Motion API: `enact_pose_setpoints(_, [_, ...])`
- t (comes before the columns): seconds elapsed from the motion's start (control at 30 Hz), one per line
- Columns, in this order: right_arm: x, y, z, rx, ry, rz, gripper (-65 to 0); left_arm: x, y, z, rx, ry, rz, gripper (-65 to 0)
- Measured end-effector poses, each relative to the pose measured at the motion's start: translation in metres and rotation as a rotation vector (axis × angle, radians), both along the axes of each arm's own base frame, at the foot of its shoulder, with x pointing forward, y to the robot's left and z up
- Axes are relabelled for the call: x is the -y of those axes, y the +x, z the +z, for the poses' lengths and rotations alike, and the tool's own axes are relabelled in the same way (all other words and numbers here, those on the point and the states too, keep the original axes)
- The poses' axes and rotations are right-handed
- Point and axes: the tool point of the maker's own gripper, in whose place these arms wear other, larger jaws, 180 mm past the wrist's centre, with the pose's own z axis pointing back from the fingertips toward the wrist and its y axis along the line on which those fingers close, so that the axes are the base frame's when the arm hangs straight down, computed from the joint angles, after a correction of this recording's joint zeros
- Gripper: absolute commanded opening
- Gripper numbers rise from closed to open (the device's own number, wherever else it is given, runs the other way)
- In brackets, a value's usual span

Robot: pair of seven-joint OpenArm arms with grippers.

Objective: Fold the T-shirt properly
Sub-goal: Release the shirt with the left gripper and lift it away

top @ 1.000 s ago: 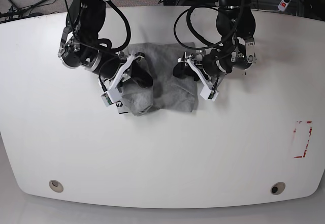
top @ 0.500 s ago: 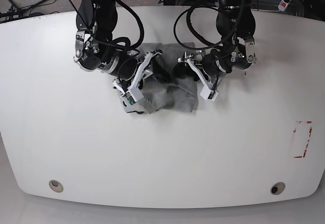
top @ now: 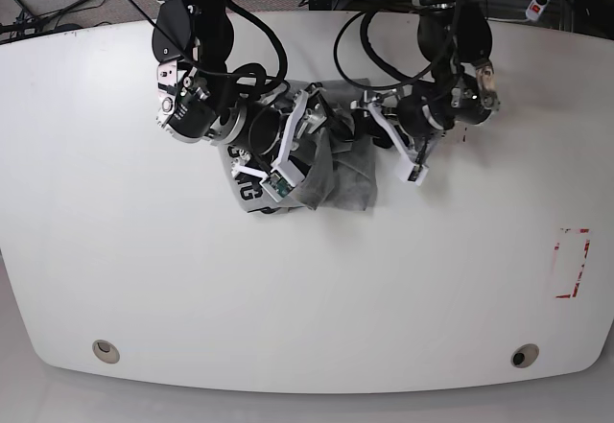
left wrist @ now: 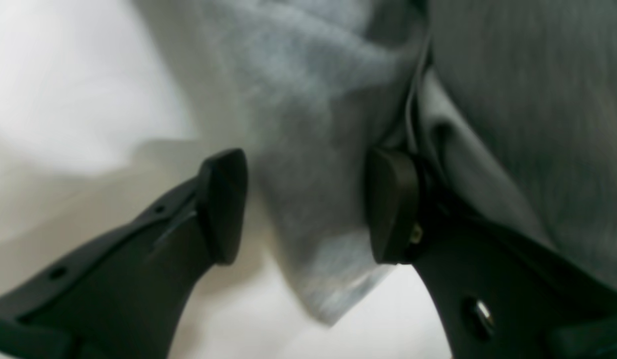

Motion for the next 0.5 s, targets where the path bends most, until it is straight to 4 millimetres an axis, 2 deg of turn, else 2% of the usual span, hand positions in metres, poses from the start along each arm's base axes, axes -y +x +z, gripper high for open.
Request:
enact_pose_setpoints(0.17, [0.006, -0.001, -0.006, -0.01, -0.031, -0.004, -17.6, -0.041, 0.013, 0.029, 0.11, 0.025, 0.064, -29.9])
enact_pose_setpoints(0.23, [0.004, -0.002, -0.005, -0.01, -0.022, 0.001, -17.6, -0.049, 0.015, 0.041, 0.153, 0.019, 0.063, -29.9])
enact_pose_setpoints(0.33, [0.005, -0.002, -0.005, -0.011, -0.021, -0.004, -17.6, -0.076, 0.014, 0.048, 0.175, 0.055, 0.084, -29.9])
enact_pose_setpoints(0.5, [0.018, -0.005, -0.002, 0.005, 0.0, -0.03, -17.6, -0.146, 0.01, 0.061, 0.201, 0.126, 0.186, -29.9])
